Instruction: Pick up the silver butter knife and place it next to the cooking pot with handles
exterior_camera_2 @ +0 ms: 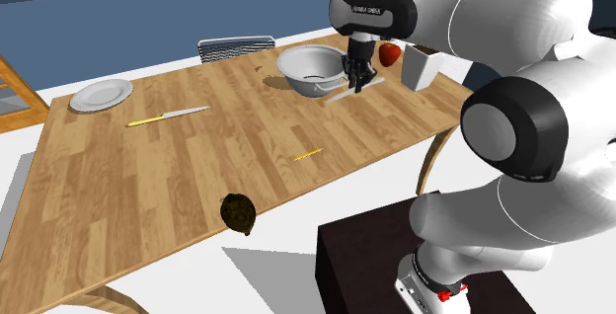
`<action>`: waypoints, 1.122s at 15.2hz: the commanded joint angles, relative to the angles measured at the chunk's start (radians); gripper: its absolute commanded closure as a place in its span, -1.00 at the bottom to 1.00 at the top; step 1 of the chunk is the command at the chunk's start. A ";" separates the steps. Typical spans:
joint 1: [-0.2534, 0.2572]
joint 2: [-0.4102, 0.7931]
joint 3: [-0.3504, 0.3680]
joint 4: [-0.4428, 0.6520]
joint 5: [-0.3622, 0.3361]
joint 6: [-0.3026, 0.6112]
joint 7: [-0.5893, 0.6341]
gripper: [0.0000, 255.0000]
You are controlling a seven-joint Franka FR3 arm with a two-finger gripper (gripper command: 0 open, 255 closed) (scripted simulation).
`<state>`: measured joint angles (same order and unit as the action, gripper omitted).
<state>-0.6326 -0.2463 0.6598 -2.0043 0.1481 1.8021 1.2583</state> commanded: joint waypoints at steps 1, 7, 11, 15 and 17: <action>-0.020 0.011 -0.029 0.003 -0.013 0.002 -0.046 1.00; -0.032 0.028 -0.039 -0.039 -0.023 0.057 -0.070 1.00; -0.030 0.037 -0.033 -0.085 -0.025 0.111 -0.067 1.00; -0.029 0.050 -0.026 -0.128 -0.029 0.165 -0.062 1.00; -0.029 0.058 -0.022 -0.148 -0.032 0.192 -0.059 1.00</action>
<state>-0.6621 -0.1940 0.6348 -2.1425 0.1181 1.9787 1.1959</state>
